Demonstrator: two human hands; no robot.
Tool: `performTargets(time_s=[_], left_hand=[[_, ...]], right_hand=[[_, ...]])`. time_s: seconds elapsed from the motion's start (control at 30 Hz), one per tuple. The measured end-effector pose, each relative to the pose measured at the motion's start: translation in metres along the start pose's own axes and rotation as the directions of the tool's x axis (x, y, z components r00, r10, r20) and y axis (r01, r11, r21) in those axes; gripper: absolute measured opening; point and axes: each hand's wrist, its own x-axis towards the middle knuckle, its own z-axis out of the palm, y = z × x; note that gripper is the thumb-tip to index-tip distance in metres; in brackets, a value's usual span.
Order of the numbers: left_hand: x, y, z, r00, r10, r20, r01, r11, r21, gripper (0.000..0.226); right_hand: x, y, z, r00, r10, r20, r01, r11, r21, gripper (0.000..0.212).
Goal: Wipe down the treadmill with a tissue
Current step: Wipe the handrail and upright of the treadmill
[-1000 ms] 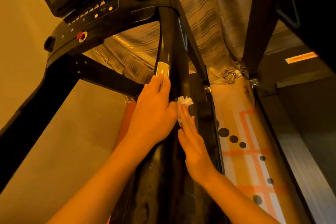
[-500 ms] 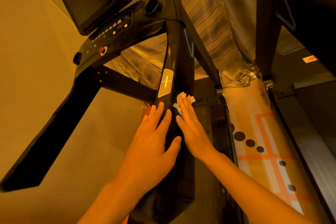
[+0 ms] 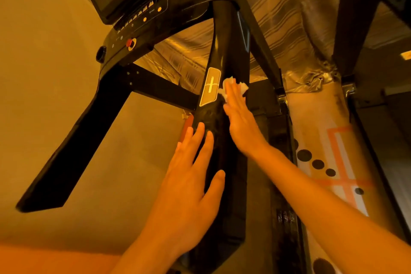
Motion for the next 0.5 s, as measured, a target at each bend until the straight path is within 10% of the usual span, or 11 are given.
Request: performTargets(time_s=[0.3,0.5], left_hand=[[0.002,0.002,-0.001,0.998,-0.022,0.061,0.022,1.0,-0.008,0.065],[0.003,0.004,-0.003,0.995,-0.069,0.066,0.071,0.997,-0.022,0.058]], right_hand=[[-0.113,-0.025,0.029,0.989,-0.149,-0.001,0.149,0.984,0.1,0.052],[0.026,-0.004,-0.008,1.0,0.009,-0.006,-0.009,0.996,-0.089,0.056]])
